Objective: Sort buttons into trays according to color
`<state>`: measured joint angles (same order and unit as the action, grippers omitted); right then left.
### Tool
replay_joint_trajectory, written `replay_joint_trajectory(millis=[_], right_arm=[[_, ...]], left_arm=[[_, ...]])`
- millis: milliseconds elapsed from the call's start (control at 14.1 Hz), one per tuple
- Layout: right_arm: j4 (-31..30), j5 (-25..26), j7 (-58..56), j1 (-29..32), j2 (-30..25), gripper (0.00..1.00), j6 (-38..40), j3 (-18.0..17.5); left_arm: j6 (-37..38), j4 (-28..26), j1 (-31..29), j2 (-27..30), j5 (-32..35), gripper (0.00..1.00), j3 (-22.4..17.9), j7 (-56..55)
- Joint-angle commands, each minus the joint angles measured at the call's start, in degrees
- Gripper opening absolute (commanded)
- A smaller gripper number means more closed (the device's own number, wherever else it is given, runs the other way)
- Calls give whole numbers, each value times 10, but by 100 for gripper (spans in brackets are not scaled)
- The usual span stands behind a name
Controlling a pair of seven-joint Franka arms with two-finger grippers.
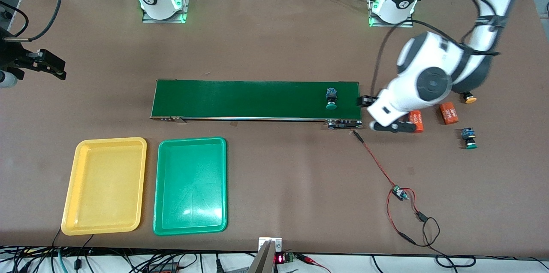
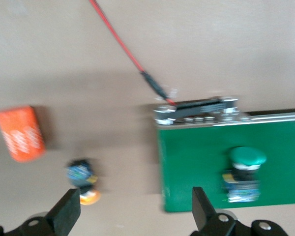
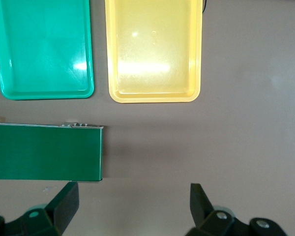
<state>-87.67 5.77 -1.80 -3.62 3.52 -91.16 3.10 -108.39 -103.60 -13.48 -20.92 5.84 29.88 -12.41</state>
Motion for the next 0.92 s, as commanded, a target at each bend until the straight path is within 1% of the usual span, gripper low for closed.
replay_joint_trajectory(millis=[0, 142, 213, 426, 568, 781, 851], right_arm=[[0, -10, 5, 5, 0, 100, -3, -2], [0, -10, 5, 3, 0, 100, -6, -2], [0, -10, 5, 3, 0, 100, -6, -2], [0, -10, 5, 1, 0, 100, -4, -3], [0, -10, 4, 1, 1, 100, -6, -3], [0, -12, 5, 2, 7, 100, -8, -3], [1, -24, 4, 4, 10, 100, -12, -3]], left_arm=[[6, 0, -37, -18, 18, 100, 1, 85], [1, 1, -74, -44, 71, 100, -5, 91], [-11, 1, -92, -59, 86, 100, -6, 89], [-66, -13, -154, -104, 101, 100, -12, 88], [-93, -26, -161, -115, 123, 100, -14, 87], [-145, -68, -167, -117, 124, 100, -15, 85], [-154, -79, -179, -117, 125, 100, -14, 89]])
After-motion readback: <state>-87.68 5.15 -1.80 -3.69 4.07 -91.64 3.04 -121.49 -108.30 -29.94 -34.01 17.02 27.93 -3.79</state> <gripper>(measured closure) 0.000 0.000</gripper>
